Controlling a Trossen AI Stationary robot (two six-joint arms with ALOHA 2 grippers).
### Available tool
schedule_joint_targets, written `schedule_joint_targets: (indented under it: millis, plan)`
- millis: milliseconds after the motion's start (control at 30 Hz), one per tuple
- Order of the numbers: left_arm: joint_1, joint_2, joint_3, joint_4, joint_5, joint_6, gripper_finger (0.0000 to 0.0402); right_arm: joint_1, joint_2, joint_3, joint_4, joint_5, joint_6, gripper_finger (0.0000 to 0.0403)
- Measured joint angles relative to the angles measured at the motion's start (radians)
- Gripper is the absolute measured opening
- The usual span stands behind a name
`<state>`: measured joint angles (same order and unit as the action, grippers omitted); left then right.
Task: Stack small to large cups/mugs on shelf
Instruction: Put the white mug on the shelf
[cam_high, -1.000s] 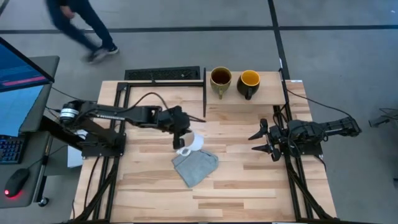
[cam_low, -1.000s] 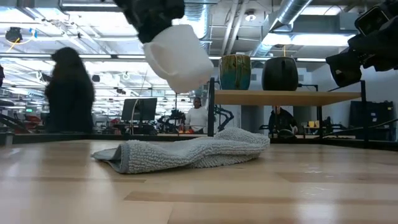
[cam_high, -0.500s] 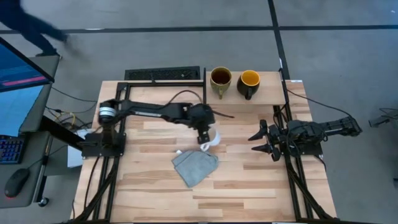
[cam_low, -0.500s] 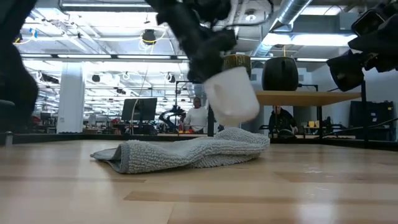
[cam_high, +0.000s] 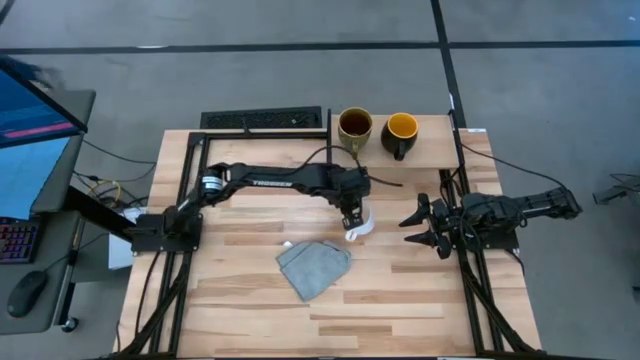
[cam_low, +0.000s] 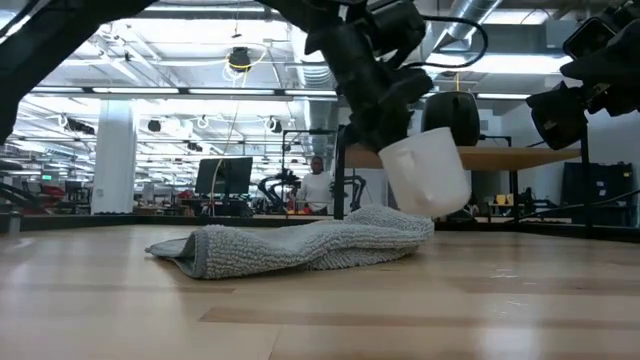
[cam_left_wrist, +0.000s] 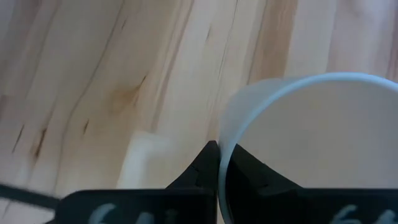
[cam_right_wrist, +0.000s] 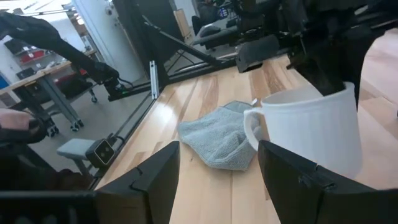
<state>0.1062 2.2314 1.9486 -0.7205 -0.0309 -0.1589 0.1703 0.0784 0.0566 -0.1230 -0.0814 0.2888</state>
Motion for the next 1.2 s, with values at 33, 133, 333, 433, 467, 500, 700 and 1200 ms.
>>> schedule_joint_targets:
  millis: [33,133,333,433,467,500,700,1200]
  plan:
    - [0.0,0.008,0.007,0.003,0.0,-0.009,0.0,0.0,0.0,0.0,0.0,0.0,0.0,0.024]
    - [-0.001,0.018,0.008,-0.015,0.0,-0.038,0.0,0.0,0.001,0.0,0.0,0.0,0.0,0.024]
    - [0.0,0.04,0.01,-0.031,-0.001,-0.07,0.0,0.0,0.001,0.001,-0.002,-0.035,0.001,0.024]
    - [0.0,0.053,0.009,-0.022,0.01,-0.074,0.0,0.0,0.001,0.002,-0.002,-0.048,0.001,0.024]
    - [-0.001,0.051,0.009,-0.025,0.006,-0.073,0.0,0.0,0.001,0.002,-0.002,-0.048,0.001,0.024]
    - [-0.001,0.055,0.009,-0.02,0.006,-0.072,0.0,0.0,0.001,0.002,-0.002,-0.048,0.001,0.024]
    - [-0.001,0.061,0.009,-0.009,0.029,-0.075,0.0022,0.0,0.001,0.002,-0.003,-0.049,0.001,0.024]
    - [-0.003,0.061,0.009,0.023,0.035,-0.078,0.0046,0.0,0.001,0.002,-0.003,-0.049,0.001,0.024]
